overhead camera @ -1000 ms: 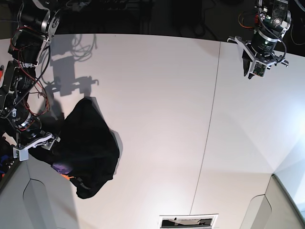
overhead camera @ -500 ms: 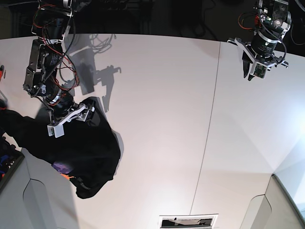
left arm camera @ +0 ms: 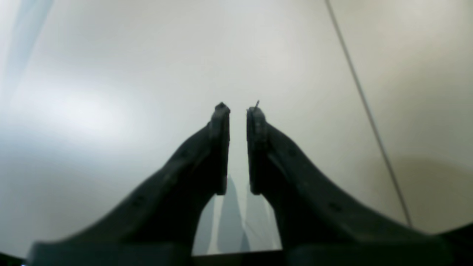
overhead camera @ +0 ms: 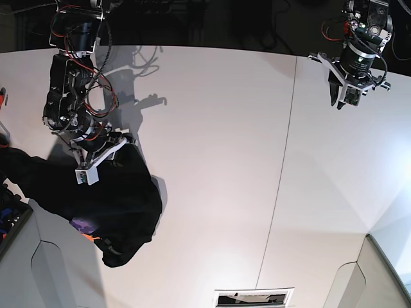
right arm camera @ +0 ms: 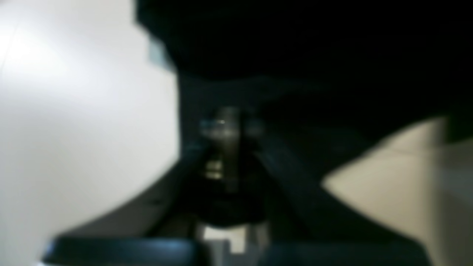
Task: Layout the t-shirt on the table in an organized manner, then fold the t-shirt properly
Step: 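Lift the gathered shirt with the right gripper and drag it aside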
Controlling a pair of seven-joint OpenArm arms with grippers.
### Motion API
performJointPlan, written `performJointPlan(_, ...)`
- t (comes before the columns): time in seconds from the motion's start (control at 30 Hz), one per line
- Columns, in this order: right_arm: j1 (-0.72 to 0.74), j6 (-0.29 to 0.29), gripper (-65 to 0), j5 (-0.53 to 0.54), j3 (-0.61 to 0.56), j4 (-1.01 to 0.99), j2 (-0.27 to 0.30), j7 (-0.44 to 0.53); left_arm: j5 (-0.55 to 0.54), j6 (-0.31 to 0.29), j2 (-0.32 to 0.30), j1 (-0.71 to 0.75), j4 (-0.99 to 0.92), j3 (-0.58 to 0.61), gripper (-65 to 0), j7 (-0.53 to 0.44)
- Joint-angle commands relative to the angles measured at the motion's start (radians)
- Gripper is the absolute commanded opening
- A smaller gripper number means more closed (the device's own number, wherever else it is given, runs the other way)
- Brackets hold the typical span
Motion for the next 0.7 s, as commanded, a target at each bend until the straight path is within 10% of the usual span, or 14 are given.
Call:
performJointPlan(0.0,0.021,0.004,-65.0,0.016,-0.016,0.018,0.005,0.02,-0.001,0.018,-0.011,0.0,0.018,-0.007,-52.7,-0.017)
performJointPlan(0.33,0.021,0.03,-65.0,0.106,-0.24,0.024,0.005,0.011,0.051,0.02,-0.011,0.001,0.018,-0.008,-52.7,0.073)
performJointPlan(0.67,0.021,-0.004,-65.0,0.013,-0.098,0.323,0.043,-0.146,0.058,-0.048,-0.011,0.001,0.018,-0.007,-52.7,0.095)
